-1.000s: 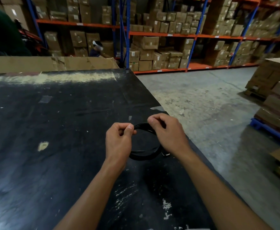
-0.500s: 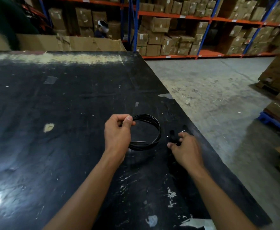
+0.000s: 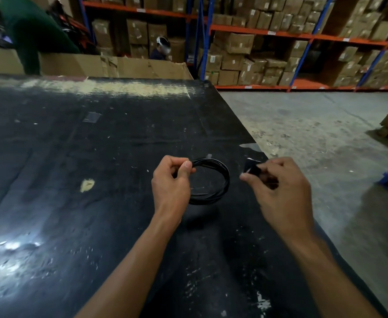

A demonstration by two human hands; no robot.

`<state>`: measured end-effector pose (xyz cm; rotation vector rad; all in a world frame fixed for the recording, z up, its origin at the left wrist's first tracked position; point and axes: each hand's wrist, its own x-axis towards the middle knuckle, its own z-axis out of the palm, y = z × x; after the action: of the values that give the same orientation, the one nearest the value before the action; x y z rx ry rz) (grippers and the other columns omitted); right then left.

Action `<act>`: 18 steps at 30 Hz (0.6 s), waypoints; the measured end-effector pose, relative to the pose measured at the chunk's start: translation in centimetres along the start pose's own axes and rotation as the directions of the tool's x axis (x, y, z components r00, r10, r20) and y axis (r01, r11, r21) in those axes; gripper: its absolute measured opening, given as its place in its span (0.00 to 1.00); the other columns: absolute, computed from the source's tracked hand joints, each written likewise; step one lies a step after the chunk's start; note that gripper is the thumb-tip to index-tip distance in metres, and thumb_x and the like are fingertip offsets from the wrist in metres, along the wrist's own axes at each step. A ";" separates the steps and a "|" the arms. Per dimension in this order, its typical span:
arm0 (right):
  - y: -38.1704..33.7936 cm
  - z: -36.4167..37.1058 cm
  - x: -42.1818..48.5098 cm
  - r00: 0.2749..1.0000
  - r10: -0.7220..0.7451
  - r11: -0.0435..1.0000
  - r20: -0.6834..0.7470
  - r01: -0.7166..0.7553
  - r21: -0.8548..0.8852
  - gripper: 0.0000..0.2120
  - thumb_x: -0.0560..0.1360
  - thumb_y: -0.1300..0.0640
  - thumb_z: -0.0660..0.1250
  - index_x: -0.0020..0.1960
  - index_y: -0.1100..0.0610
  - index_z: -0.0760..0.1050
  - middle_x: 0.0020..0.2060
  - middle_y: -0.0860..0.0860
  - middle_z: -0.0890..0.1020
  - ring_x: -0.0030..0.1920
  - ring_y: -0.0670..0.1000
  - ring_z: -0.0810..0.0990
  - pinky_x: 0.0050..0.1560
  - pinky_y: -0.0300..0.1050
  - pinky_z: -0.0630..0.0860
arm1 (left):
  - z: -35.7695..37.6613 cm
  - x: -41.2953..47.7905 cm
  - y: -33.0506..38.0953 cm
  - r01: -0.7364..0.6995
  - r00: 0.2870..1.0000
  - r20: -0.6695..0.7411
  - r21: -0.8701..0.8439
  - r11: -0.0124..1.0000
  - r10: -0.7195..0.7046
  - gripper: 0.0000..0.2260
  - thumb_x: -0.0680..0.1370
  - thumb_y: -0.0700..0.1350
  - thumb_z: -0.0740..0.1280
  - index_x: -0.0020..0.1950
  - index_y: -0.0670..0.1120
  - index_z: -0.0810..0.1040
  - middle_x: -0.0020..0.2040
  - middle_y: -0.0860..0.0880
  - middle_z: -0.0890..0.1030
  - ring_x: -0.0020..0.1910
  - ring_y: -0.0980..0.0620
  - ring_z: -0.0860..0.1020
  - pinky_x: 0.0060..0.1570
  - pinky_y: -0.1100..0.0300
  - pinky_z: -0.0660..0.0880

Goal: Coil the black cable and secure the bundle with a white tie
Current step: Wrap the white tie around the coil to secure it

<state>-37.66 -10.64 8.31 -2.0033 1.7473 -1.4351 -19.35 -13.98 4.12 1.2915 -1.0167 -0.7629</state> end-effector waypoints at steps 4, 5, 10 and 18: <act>-3.0 0.2 0.2 0.969 -0.154 0.982 0.194 0.128 0.141 0.04 0.73 0.60 0.73 0.46 0.52 0.81 0.39 0.43 0.83 0.38 0.44 0.84 0.33 0.41 0.82 | -0.3 -0.1 0.5 -0.076 0.997 -0.008 0.024 0.997 0.077 0.06 0.79 0.43 0.67 0.44 0.54 0.77 0.38 0.55 0.84 0.41 0.62 0.81 0.41 0.65 0.74; -3.2 0.6 0.0 0.956 -0.178 0.979 0.234 0.147 0.144 0.06 0.73 0.63 0.72 0.46 0.53 0.81 0.39 0.42 0.84 0.40 0.42 0.84 0.34 0.40 0.82 | -0.4 -0.2 0.6 -0.093 0.996 -0.011 0.030 0.995 0.093 0.07 0.79 0.43 0.67 0.44 0.54 0.77 0.38 0.55 0.84 0.41 0.63 0.81 0.40 0.67 0.74; -3.3 1.8 -0.7 0.923 -0.250 0.966 0.291 0.259 0.010 0.07 0.71 0.63 0.74 0.48 0.58 0.80 0.39 0.49 0.83 0.40 0.43 0.82 0.40 0.40 0.79 | -1.4 -0.6 2.0 -0.166 0.986 -0.027 0.018 0.986 0.166 0.06 0.79 0.42 0.67 0.44 0.53 0.77 0.38 0.55 0.83 0.42 0.61 0.83 0.42 0.70 0.76; -4.6 1.8 -1.2 0.852 -0.482 0.849 0.205 0.512 -0.130 0.12 0.65 0.69 0.76 0.46 0.59 0.82 0.41 0.53 0.85 0.40 0.54 0.80 0.38 0.48 0.79 | -3.2 -2.1 4.7 -0.204 0.979 0.010 0.051 0.978 0.203 0.05 0.79 0.44 0.67 0.44 0.53 0.77 0.39 0.56 0.83 0.40 0.59 0.81 0.39 0.69 0.75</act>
<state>-32.98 -8.96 9.55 -2.7391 1.3866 -1.2003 -17.60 -10.13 8.44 1.2077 -1.1588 -0.5864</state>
